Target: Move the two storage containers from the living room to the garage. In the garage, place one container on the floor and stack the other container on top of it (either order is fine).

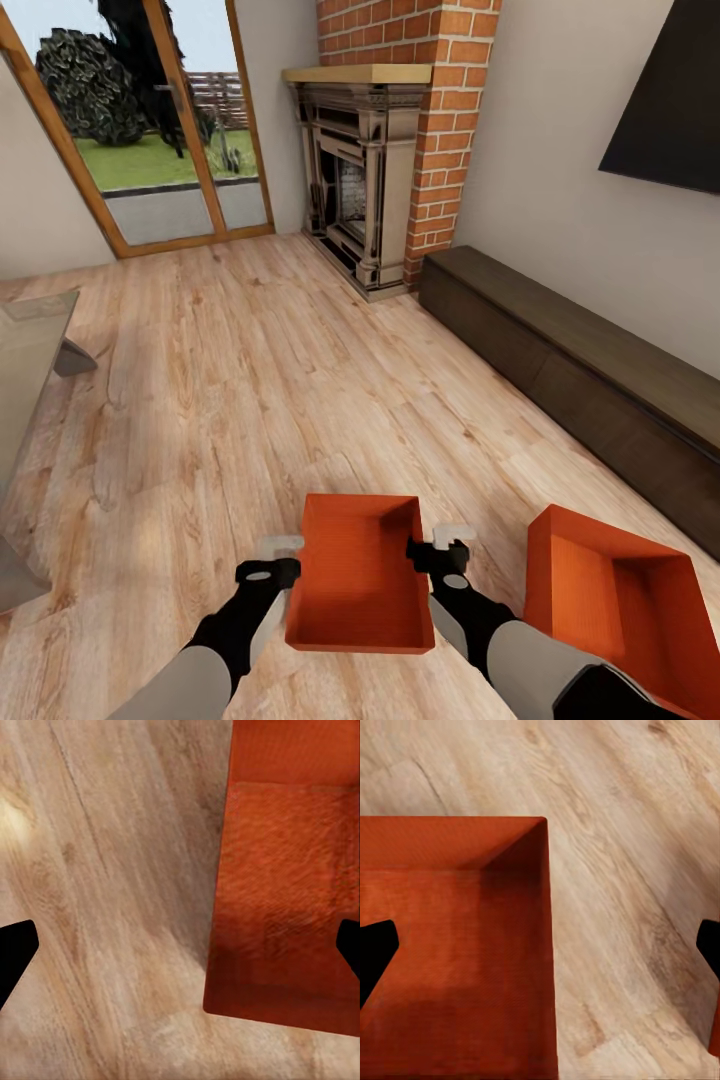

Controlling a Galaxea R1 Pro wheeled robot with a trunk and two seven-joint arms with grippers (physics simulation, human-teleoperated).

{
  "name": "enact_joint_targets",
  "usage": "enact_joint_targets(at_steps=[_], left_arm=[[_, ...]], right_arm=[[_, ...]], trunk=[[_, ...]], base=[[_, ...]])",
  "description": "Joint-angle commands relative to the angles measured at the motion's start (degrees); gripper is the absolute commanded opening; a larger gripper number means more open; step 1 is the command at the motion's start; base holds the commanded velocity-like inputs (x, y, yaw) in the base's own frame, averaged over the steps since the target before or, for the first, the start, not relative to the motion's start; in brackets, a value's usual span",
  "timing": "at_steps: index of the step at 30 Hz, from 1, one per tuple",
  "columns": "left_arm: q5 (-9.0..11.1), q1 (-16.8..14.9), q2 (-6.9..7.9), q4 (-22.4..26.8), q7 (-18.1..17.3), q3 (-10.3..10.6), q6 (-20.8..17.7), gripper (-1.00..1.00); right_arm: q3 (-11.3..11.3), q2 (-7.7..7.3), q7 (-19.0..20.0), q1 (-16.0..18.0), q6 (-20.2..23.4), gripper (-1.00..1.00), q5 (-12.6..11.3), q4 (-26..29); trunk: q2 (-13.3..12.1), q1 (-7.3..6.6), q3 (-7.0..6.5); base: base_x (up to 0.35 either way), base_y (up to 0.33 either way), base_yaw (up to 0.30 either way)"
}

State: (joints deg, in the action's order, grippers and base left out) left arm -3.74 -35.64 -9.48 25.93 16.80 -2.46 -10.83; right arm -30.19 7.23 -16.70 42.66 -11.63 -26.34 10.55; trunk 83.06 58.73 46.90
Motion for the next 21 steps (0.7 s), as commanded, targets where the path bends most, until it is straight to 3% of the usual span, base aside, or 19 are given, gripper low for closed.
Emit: enact_joint_targets(at_steps=[1, 10, 15, 21], left_arm=[[-0.54, -0.02, -0.13, -0.12, 0.30, -0.26, -0.09, 1.00], [-0.47, -0.04, -0.02, -0.70, 0.67, -0.43, 1.60, 1.00], [-0.42, -0.04, -0.15, -1.35, 0.68, -0.54, 8.04, 1.00], [-0.29, -0.04, -0.05, -2.30, 0.63, -0.48, 9.83, 1.00]], right_arm=[[-0.44, 0.05, 0.31, 0.05, -0.20, 1.00, -0.55, -0.95], [-0.27, 0.29, 3.75, 0.00, -0.69, 1.00, -0.33, -6.78], [-0.16, 1.21, 4.07, -0.48, -1.45, 1.00, -0.45, -7.50], [-0.14, 1.04, 4.12, -0.63, -2.55, 1.00, -0.51, -8.01]], trunk=[[0.02, 0.00, 0.04], [0.02, 0.00, 0.04], [0.02, 0.00, 0.04], [0.02, 0.00, 0.04]], base=[[0.000, 0.000, 0.000], [0.000, 0.000, 0.000], [0.000, 0.000, 0.000], [0.000, 0.000, 0.000]])
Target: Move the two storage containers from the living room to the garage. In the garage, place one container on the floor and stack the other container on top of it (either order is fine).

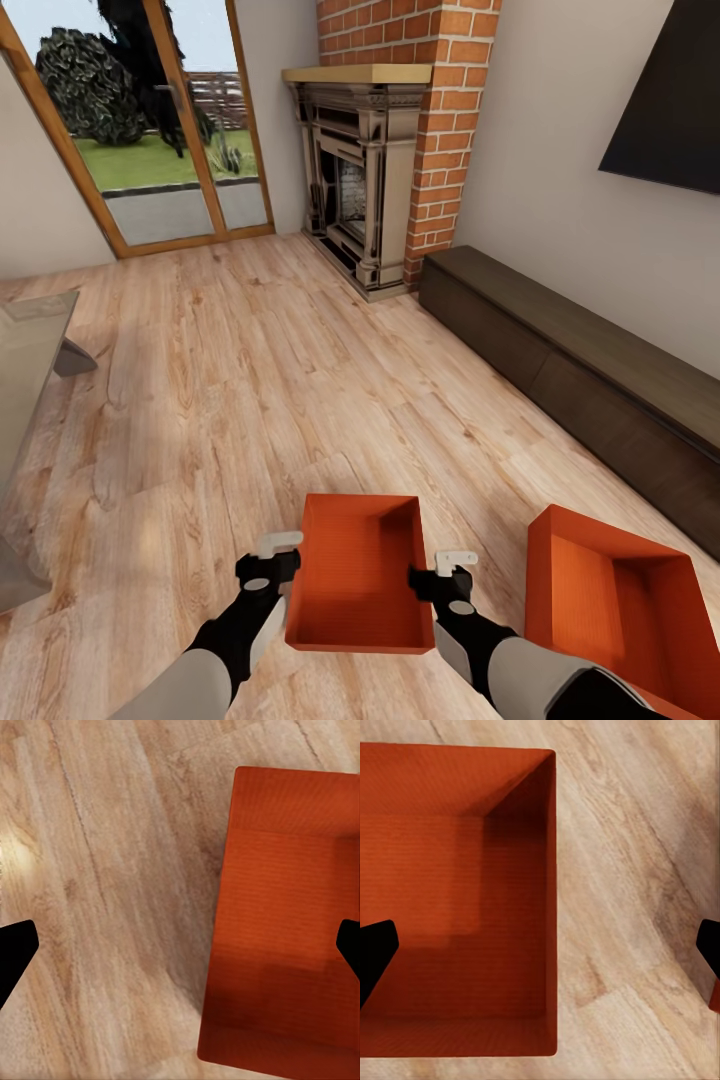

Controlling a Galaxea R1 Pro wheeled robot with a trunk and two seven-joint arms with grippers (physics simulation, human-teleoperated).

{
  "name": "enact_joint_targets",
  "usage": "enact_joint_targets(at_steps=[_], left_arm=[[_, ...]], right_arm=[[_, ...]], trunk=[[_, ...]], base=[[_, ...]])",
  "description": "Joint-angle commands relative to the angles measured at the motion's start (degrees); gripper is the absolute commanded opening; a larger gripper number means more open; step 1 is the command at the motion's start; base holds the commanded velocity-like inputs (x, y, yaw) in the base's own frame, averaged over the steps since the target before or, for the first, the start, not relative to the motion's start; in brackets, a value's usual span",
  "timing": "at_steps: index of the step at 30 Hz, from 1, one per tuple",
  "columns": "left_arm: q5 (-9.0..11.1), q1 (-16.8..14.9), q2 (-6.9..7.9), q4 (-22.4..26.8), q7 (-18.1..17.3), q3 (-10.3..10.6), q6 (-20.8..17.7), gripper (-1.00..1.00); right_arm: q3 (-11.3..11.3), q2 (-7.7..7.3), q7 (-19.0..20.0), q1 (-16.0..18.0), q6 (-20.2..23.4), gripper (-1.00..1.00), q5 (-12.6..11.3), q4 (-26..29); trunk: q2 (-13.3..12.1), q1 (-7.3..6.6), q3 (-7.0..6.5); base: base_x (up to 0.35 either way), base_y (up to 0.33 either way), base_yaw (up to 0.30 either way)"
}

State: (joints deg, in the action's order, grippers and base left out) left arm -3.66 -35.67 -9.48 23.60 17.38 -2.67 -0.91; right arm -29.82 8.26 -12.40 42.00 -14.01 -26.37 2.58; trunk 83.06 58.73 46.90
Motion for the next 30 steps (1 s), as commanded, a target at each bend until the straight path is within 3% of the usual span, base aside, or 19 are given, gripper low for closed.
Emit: enact_joint_targets(at_steps=[1, 19, 30], left_arm=[[-0.32, -0.02, -0.01, -0.02, 0.08, -0.31, -0.02, 1.00], [-0.46, -0.02, -0.24, -0.13, 0.37, -0.59, 0.12, 1.00], [1.24, -0.02, -0.28, -0.13, 0.38, -0.67, 0.12, 1.00]], right_arm=[[-0.50, -0.05, -0.17, 0.02, -0.22, 1.00, -0.44, -0.28], [-0.50, 0.11, -0.19, 0.01, 0.10, 1.00, -0.82, -0.74], [-0.50, 0.15, -0.18, 0.01, 0.10, 1.00, -0.91, -0.74]], trunk=[[0.02, 0.00, 0.04], [0.02, 0.00, 0.04], [0.02, 0.00, 0.04]], base=[[0.000, 0.000, 0.000], [0.000, 0.000, 0.000], [0.000, 0.000, 0.000]])
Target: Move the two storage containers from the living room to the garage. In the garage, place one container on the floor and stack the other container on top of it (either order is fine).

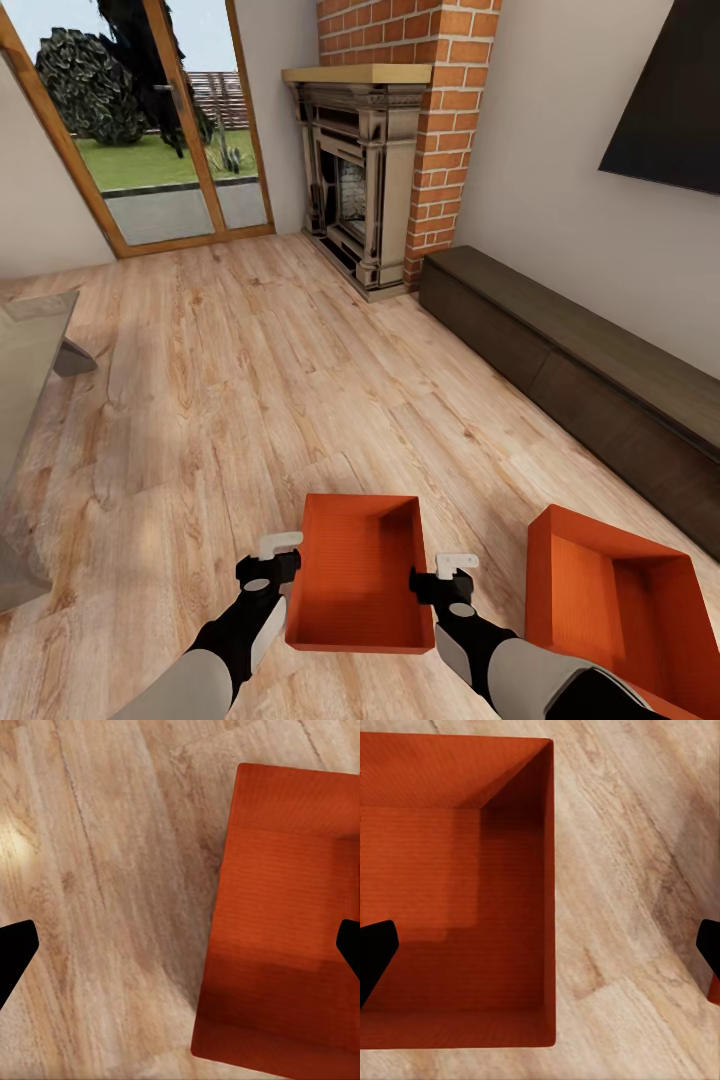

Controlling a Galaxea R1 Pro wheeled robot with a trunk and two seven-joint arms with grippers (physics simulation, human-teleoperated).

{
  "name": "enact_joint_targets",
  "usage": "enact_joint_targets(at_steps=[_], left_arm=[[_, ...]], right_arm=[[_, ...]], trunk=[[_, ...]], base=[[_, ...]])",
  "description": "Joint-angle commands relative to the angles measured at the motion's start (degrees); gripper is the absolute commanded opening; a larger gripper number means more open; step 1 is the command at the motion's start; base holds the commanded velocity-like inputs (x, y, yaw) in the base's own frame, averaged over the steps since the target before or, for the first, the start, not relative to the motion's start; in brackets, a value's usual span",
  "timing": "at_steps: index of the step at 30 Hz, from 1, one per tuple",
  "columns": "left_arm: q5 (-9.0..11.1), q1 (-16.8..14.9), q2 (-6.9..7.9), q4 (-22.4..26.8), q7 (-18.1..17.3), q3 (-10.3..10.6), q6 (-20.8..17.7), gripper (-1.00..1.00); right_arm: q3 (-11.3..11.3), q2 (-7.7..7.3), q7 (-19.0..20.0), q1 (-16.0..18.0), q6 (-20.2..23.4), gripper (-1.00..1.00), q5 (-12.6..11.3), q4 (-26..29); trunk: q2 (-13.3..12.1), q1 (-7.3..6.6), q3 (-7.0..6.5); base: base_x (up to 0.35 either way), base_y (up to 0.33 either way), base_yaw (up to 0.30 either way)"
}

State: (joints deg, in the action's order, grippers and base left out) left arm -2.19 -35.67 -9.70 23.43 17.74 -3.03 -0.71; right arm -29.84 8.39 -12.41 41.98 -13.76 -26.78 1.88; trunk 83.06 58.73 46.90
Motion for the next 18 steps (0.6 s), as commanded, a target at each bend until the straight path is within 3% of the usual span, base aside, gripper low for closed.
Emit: enact_joint_targets(at_steps=[1, 9, 14, 18], left_arm=[[-0.20, -0.02, -0.06, 0.04, 0.01, -0.31, -0.08, 1.00], [-0.31, -0.02, 0.03, -0.08, -0.13, -0.10, -0.94, 1.00], [-0.94, -0.02, 0.20, -0.12, -0.02, 0.11, -4.19, 1.00], [-1.06, -0.02, 0.33, 0.16, 0.10, 0.20, -4.63, 1.00]], right_arm=[[-0.49, 0.04, -0.19, 0.03, -0.15, 1.00, -0.49, -0.04], [-0.49, 0.29, -0.16, 0.03, -0.16, 1.00, -0.14, -0.10], [-0.49, 0.11, -0.16, 0.03, -0.13, 1.00, -0.03, -0.12], [-0.49, 0.03, 0.17, 0.03, -0.05, 1.00, -0.03, -0.21]], trunk=[[0.42, 0.22, 0.22], [3.63, 1.97, 1.65], [5.64, 3.07, 2.55], [7.24, 3.95, 3.27]], base=[[0.000, 0.000, 0.000], [0.000, 0.000, 0.000], [0.000, 0.000, 0.000], [0.000, 0.000, 0.000]])
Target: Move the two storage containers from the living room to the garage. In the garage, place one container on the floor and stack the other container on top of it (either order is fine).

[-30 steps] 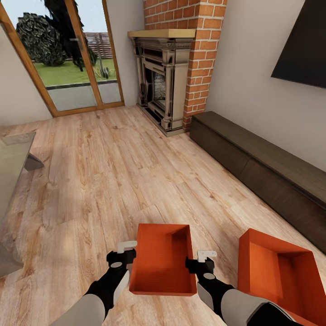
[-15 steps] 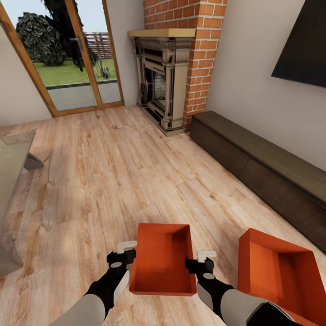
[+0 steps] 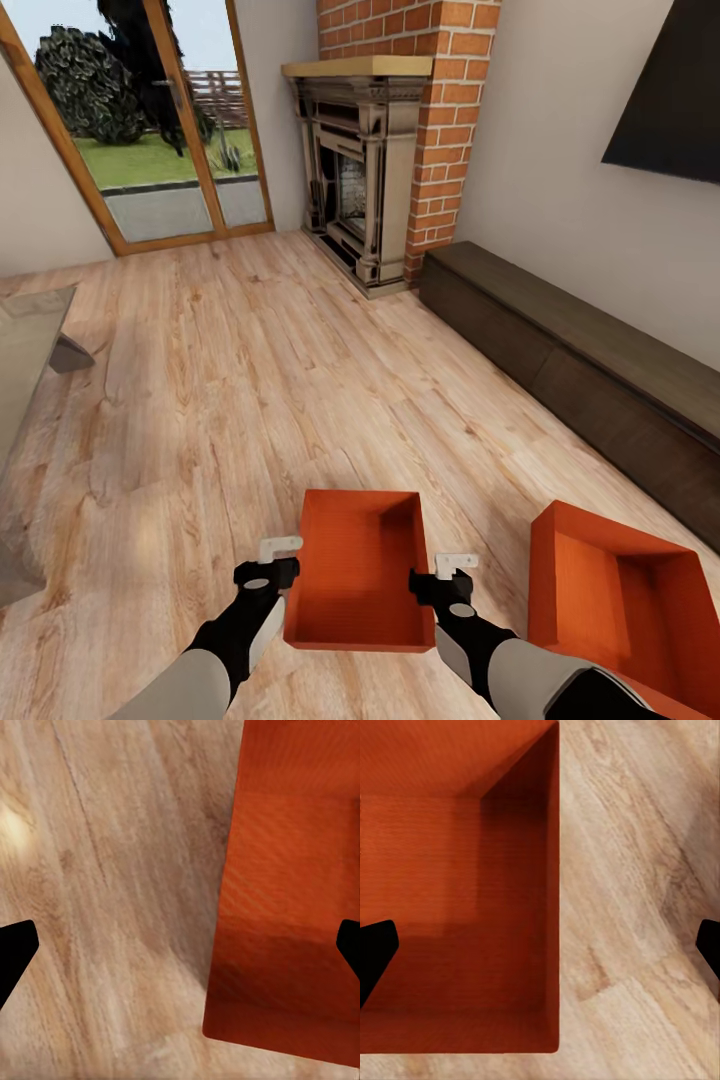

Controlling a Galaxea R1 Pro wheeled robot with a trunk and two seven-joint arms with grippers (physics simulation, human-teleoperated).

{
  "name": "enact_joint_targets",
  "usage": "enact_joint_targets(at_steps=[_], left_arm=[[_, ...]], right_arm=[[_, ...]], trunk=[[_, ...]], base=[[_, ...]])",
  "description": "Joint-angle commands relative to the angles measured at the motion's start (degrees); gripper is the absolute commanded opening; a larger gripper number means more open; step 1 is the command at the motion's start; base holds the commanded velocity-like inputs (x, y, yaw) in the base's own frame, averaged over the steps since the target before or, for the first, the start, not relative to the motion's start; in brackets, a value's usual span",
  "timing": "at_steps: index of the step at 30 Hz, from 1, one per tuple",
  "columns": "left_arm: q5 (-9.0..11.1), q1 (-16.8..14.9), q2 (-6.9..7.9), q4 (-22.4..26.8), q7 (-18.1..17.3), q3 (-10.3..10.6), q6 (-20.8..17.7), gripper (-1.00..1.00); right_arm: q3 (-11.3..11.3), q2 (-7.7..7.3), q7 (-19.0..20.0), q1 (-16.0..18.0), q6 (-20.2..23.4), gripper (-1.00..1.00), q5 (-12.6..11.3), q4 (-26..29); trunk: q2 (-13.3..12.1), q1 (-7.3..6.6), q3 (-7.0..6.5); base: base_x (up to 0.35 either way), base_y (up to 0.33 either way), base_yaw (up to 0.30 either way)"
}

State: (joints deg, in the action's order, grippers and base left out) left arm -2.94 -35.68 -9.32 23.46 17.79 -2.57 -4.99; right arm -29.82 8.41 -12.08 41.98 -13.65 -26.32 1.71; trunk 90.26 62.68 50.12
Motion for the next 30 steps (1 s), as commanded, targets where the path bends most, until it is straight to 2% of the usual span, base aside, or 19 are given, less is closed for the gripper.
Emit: enact_joint_targets(at_steps=[1, 25, 30], left_arm=[[-0.33, 0.00, -0.03, 0.26, 0.04, -0.25, -0.36, 1.00], [-0.31, 0.00, -0.24, 0.64, 0.10, -0.24, -0.34, 1.00], [-0.31, 0.00, -0.33, 0.35, -0.11, -0.23, -0.37, 1.00]], right_arm=[[-0.50, 0.04, -0.09, 0.03, -0.16, 1.00, -0.49, -0.04], [-0.50, 0.28, 0.35, 0.03, 0.26, 1.00, -0.45, -0.76], [-0.44, 0.36, -0.28, 0.03, -0.05, 1.00, -1.07, -0.83]], trunk=[[0.44, 0.22, 0.23], [10.06, 5.49, 4.53], [12.07, 6.59, 5.43]], base=[[0.000, 0.000, 0.000], [0.000, 0.000, 0.000], [0.000, 0.000, 0.000]])
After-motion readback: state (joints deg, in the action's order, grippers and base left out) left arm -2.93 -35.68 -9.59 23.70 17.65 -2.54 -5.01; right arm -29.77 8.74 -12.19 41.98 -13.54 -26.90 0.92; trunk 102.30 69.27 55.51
